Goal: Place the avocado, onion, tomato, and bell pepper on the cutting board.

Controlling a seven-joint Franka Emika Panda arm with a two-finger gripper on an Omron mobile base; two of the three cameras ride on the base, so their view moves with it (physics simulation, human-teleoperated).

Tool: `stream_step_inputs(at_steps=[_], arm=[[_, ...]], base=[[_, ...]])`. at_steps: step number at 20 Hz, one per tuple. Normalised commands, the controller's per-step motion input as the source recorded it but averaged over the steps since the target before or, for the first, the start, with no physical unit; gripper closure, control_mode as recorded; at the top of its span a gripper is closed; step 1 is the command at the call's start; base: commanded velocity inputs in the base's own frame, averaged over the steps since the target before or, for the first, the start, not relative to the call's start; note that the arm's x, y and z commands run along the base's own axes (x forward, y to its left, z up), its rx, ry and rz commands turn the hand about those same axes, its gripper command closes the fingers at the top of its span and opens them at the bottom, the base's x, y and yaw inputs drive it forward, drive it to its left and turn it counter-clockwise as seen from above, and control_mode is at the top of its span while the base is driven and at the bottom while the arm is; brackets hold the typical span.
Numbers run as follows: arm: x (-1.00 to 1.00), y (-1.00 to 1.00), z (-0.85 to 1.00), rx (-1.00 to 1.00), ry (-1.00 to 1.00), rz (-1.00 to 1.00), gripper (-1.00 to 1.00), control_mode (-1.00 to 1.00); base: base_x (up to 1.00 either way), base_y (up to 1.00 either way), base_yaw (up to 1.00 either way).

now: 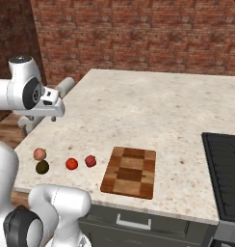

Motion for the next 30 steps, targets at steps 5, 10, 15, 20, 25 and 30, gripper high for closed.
stream_step_inputs(at_steps=[5, 10, 15, 20, 25, 30], arm=[[-0.14, 0.59, -0.03, 0.00, 0.00, 0.07, -1.00, -1.00], [-0.03, 0.31, -0.17, 0.00, 0.01, 0.08, -1.00, -1.00], [0.00, 0.01, -0.13, 0.00, 0.05, 0.02, -1.00, -1.00], [-0.01, 0.00, -0.40, 0.00, 0.10, 0.02, -1.00, -1.00], [0.00, 0.00, -0.36, 0.00, 0.10, 0.02, -1.00, -1.00], [0.04, 0.00, -0.18, 0.00, 0.01, 0.02, -1.00, -1.00]], base=[[0.00, 0.00, 0.00], [0.00, 0.00, 0.00], [0.00, 0.00, 0.00], [0.00, 0.00, 0.00], [0.00, 0.00, 0.00], [0.00, 0.00, 0.00]])
